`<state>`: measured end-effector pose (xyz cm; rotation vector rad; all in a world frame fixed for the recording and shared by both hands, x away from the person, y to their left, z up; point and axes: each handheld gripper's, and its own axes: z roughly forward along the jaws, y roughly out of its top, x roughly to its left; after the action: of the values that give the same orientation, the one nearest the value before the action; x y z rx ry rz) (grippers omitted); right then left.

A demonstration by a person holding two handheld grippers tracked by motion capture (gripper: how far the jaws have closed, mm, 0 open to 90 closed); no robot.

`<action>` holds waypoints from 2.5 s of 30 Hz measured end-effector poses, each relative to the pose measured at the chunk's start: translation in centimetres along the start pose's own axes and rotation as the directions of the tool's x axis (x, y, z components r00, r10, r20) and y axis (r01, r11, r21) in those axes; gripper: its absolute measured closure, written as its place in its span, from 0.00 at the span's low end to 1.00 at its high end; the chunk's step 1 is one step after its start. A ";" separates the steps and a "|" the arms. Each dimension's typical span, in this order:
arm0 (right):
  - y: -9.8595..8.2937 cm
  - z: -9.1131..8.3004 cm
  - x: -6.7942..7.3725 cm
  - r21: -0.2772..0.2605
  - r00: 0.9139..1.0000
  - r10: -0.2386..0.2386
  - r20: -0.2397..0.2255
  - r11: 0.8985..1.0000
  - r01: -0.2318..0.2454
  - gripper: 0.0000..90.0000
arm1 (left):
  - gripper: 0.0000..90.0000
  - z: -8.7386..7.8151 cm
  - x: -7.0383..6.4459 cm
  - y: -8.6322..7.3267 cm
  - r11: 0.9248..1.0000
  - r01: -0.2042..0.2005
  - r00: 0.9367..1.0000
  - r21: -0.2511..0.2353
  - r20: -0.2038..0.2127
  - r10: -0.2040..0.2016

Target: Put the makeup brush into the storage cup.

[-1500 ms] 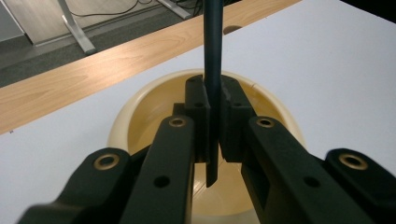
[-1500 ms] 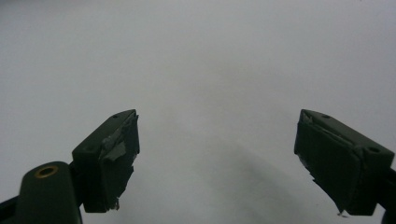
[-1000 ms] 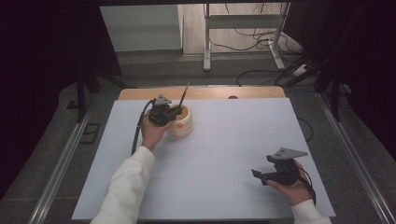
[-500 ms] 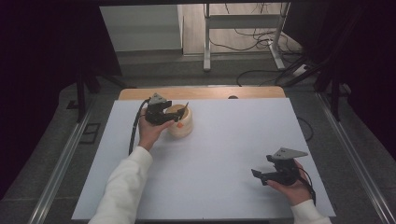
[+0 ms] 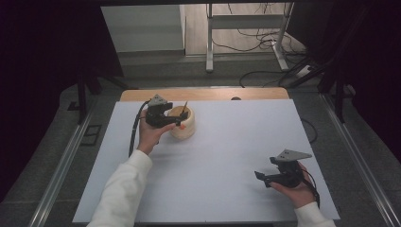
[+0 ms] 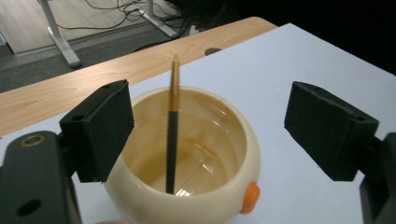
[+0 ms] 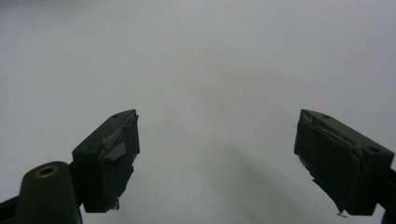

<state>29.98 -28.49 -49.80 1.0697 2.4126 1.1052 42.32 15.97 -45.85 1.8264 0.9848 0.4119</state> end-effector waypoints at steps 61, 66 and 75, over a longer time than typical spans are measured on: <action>0.1 -0.3 0.0 -0.025 1.000 -0.009 0.009 1.000 0.009 0.16 | 0.18 -11.5 -4.1 -10.4 0.995 0.020 0.999 0.096 -0.052 -0.015; 0.1 -0.4 0.0 -0.027 1.000 -0.005 0.010 1.000 0.006 0.16 | 0.18 -12.2 -4.4 -11.2 0.994 0.026 0.998 0.104 -0.053 -0.020; 0.0 -0.4 0.0 -0.027 1.000 -0.010 0.008 1.000 0.010 0.16 | 0.18 -13.0 -4.4 -13.3 0.987 0.044 0.998 0.157 -0.059 -0.036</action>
<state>29.79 -28.70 -49.49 1.0501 2.3877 1.1255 25.19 22.87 -50.85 1.9428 1.1184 0.3707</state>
